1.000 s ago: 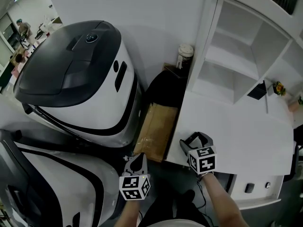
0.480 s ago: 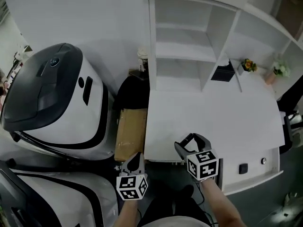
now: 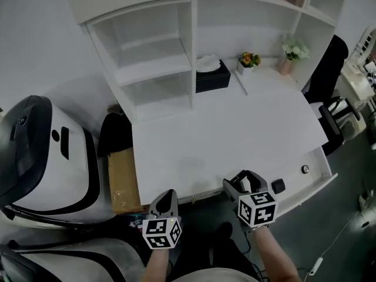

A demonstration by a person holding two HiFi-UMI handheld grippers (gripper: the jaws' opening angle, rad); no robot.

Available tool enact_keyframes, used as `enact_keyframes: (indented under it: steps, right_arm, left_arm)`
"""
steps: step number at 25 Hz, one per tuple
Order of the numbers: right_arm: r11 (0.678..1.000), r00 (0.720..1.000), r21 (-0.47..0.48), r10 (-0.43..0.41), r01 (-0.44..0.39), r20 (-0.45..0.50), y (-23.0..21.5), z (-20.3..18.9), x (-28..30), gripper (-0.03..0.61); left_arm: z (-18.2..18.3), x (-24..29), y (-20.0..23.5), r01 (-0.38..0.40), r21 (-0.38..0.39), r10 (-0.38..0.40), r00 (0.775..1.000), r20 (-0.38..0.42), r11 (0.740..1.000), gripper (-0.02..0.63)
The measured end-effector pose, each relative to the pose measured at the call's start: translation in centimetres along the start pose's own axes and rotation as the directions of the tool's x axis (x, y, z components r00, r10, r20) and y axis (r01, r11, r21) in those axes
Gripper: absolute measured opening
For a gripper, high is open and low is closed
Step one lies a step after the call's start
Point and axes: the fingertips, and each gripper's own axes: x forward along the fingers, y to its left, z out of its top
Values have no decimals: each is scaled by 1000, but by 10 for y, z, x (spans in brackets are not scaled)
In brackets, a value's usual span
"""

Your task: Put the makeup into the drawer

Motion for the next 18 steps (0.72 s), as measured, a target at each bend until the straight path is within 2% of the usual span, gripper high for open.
enact_keyframes:
  steps: [7, 18]
  right_arm:
    - [986, 993, 112, -121, 122, -13, -87, -33, -41, 350]
    - [949, 974, 219, -224, 226, -33, -206, -62, -93, 350]
  left_arm:
    - [-4, 27, -64, 92, 60, -90, 995, -35, 994, 2]
    - [-10, 58, -134, 132, 103, -126, 990, -66, 986, 2]
